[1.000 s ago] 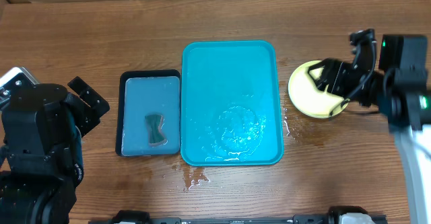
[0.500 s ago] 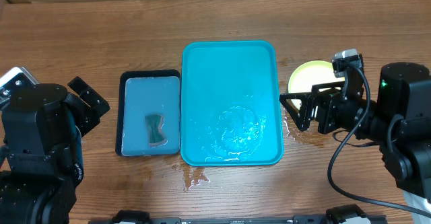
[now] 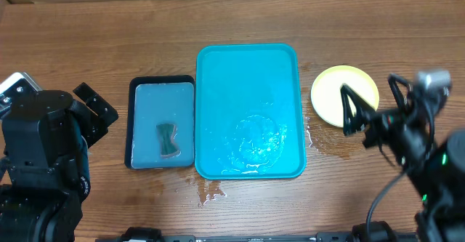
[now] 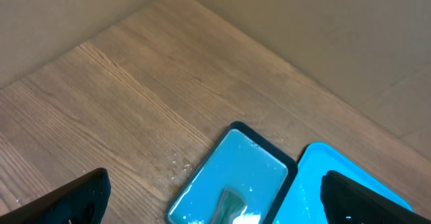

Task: Clean dirty plates on tray and stack at the side

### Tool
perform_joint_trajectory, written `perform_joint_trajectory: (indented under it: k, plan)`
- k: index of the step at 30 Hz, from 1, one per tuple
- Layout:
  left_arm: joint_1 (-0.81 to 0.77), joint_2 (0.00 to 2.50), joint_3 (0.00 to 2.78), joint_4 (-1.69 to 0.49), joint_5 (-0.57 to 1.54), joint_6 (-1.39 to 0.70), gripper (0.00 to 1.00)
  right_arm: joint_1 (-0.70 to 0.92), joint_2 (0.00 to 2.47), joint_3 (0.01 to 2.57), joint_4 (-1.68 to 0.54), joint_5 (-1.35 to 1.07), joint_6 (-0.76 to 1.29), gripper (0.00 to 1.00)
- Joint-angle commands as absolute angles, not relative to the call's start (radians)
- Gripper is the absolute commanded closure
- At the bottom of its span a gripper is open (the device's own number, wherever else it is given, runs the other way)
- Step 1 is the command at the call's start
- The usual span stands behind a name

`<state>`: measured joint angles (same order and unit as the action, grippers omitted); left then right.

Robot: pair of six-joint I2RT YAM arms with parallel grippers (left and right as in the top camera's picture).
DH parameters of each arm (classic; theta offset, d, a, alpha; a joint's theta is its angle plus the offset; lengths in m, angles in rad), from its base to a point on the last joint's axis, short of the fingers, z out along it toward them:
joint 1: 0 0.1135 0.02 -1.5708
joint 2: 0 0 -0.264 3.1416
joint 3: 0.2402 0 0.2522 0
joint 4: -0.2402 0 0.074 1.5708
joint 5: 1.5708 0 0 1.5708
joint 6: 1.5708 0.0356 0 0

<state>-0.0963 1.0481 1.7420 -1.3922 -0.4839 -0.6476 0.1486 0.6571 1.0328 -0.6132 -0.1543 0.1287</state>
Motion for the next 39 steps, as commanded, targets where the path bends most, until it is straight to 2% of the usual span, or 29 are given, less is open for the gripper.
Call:
perform_joint_trajectory:
  k: [1, 4, 16, 23, 39]
  plan:
    - [-0.09, 1.047, 1.757, -1.388, -0.505, -0.635, 0.0, 0.127, 0.525, 0.832, -0.588, -0.112, 0.122, 0.0]
    - [-0.09, 1.047, 1.757, -1.388, -0.505, -0.635, 0.0, 0.104, 0.42, 0.705, -0.566, -0.101, 0.122, 0.0]
    - [-0.09, 1.047, 1.757, -1.388, -0.505, -0.635, 0.0, 0.037, 0.014, 0.189, -0.248, -0.113, 0.13, 0.0]
    - [-0.09, 1.047, 1.757, -1.388, -0.505, -0.635, 0.0, 0.038, 0.002, 0.004, 0.037, -0.122, 0.13, 0.0]
    - [-0.09, 1.047, 1.757, -1.388, -0.505, -0.635, 0.0, 0.04, 0.007, 0.008, -0.074, -0.105, 0.129, 0.0]
